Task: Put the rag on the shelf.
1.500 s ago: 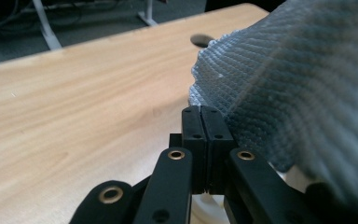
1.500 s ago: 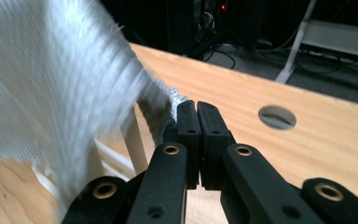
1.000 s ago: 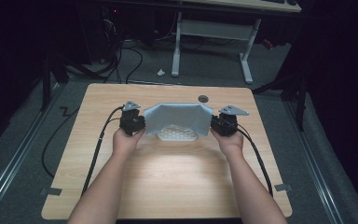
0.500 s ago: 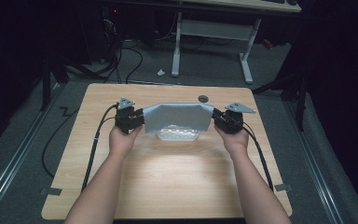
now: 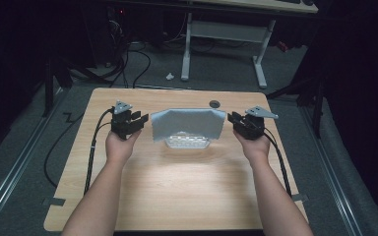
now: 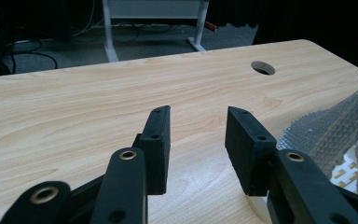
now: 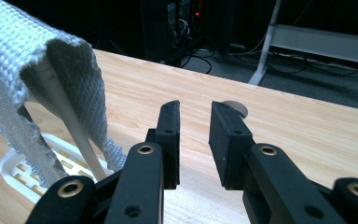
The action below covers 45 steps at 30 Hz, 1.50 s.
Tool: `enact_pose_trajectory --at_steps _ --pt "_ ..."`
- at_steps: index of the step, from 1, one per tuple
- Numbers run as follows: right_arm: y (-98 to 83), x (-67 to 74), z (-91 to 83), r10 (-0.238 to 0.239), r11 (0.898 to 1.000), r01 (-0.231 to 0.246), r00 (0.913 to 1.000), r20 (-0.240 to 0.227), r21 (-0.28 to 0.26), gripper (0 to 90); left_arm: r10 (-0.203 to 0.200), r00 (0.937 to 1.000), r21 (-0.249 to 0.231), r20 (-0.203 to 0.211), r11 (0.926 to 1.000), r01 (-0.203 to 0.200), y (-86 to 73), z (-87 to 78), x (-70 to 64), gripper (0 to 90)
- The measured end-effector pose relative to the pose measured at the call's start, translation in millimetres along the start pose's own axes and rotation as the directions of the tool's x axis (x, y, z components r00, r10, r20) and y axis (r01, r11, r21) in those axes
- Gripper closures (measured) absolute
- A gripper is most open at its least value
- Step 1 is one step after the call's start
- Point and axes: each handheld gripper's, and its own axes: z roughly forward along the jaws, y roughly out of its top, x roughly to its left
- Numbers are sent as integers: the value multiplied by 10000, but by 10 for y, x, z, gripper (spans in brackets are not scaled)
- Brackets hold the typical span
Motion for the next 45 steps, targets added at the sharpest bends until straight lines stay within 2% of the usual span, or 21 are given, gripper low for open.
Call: enact_pose_trajectory --at_steps 2,7,11,14,16,20,22,26,28,30,31,34,37,40,42,43,44,45 --pt "4 8 -5 -49 10000 49 10000 15 1 743 86 10000 5 -19 10000 -86 -3 -19 -4 607" --pt "-5 42 -41 -248 9996 248 9997 3 117 710 713 9973 116 -158 9974 -711 0 -116 -24 602" --pt "17 69 -104 -327 9993 327 9995 12 170 673 764 9970 -138 -82 9970 -765 38 -260 -36 584" --pt "38 105 -187 -442 9989 441 9990 48 148 664 1103 9939 -57 -92 9939 -1104 39 -359 -88 576" --pt "30 135 -260 -475 9988 475 9989 25 -71 656 1123 9937 -155 15 9936 -1122 18 -428 -116 573" --pt "3 202 -411 -534 9986 534 9984 190 30 618 903 9955 -304 276 9955 -895 -69 -564 -168 564" --pt "-19 241 -506 -543 9984 547 9983 205 -167 609 945 9945 -295 447 9952 -933 -131 -627 -214 560" --pt "-88 324 -657 -600 9981 603 9980 215 -109 576 997 9915 -282 836 9948 -977 -284 -769 -325 548" --pt "-124 389 -720 -853 9963 848 9959 305 168 557 951 9899 -260 1049 9953 -929 -371 -852 -374 548" --pt "-180 462 -792 -1105 9939 1106 9935 285 -21 538 1060 9876 -129 1158 9944 -1052 -474 -918 -434 541" --pt "-207 504 -827 -1145 9934 1143 9930 291 61 532 1102 9865 -3 1209 9938 -1110 -533 -938 -474 533" --pt "-324 629 -924 -1283 9917 1281 9916 156 121 490 1266 9813 408 1453 9902 -1338 -717 -984 -628 523" --pt "-491 755 -996 -1296 9913 1295 9916 -6 238 469 1396 9738 593 1794 9866 -1523 -902 -1019 -824 515" --pt "-692 883 -1039 -1509 9869 1510 9885 -54 566 441 1924 9582 810 2115 9736 -2134 -1092 -1028 -1038 498" --pt "-841 958 -1056 -1513 9850 1519 9884 -126 824 433 2100 9472 889 2423 9674 -2372 -1247 -1045 -1124 482" --pt "-921 994 -1065 -1428 9852 1433 9897 -115 939 427 2136 9468 869 2406 9668 -2402 -1343 -1058 -1142 481" --pt "-1005 1028 -1074 -1362 9852 1368 9906 -137 1037 419 2072 9477 1178 2428 9634 -2408 -1411 -1048 -1159 495" --pt "-1102 1059 -1091 -1299 9863 1304 9915 -111 1015 418 1975 9417 1727 2722 9528 -2498 -1436 -1022 -1173 490"
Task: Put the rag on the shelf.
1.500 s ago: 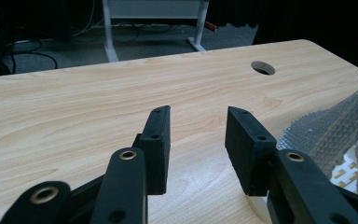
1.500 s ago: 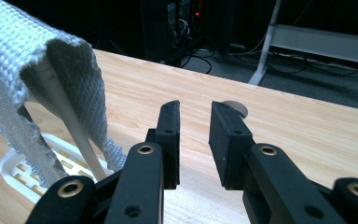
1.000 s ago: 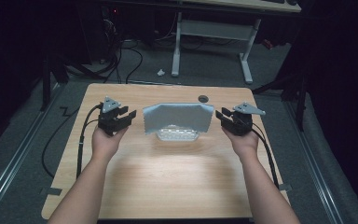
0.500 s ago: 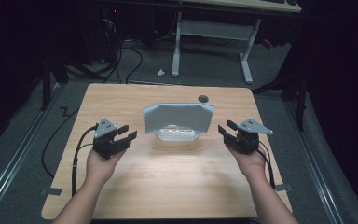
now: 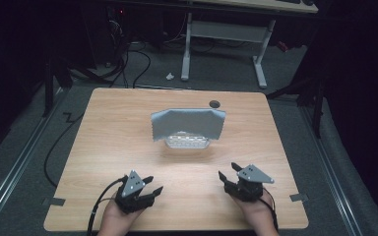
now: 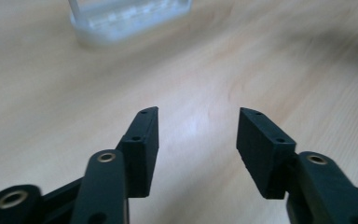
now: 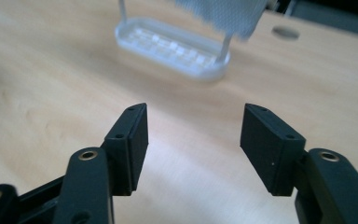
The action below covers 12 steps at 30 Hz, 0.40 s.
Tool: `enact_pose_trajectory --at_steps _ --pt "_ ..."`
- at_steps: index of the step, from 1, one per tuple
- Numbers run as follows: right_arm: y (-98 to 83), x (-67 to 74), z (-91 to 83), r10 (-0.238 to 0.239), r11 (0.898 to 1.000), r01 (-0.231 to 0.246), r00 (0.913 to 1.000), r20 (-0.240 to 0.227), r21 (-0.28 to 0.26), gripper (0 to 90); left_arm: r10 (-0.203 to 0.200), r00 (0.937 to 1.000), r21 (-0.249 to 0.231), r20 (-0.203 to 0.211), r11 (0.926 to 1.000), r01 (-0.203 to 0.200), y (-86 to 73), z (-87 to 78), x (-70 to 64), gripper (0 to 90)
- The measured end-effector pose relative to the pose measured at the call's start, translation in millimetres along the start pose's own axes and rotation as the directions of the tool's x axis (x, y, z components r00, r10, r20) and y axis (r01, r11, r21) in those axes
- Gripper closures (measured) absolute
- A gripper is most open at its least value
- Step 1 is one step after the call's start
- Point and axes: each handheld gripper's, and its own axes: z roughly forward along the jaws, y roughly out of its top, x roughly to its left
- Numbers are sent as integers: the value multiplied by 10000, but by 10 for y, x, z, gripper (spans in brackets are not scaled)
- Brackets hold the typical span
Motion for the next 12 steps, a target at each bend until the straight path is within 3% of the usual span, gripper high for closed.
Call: enact_pose_trajectory --at_steps 1,2,3,4,5,9,11,12 --pt "-113 39 -10 67 10000 -67 10000 26 -71 451 103 9999 204 42 9997 -104 -14 14 -16 479" --pt "-187 63 -4 53 9996 -48 9999 -164 295 456 57 9999 198 88 9998 -58 -23 16 -19 475" --pt "-194 71 18 -126 9968 161 9989 -449 784 427 -187 9995 179 270 9997 183 -19 23 -8 475" --pt "-200 79 24 -446 9952 479 9982 -394 853 443 -363 9988 131 341 9993 359 -8 34 5 475" --pt "-213 69 33 -581 9947 605 9978 -311 830 444 -436 9985 61 345 9990 434 -3 42 8 475" --pt "-200 11 72 33 9968 -5 9994 -345 805 441 -457 9986 68 276 9989 455 4 63 32 470" --pt "-187 6 56 -161 9977 175 9996 -212 656 439 -506 9985 143 193 9986 503 -18 65 50 470" --pt "-193 4 43 -138 9977 152 9997 -205 666 439 -768 9968 109 203 9970 766 -30 67 43 469"
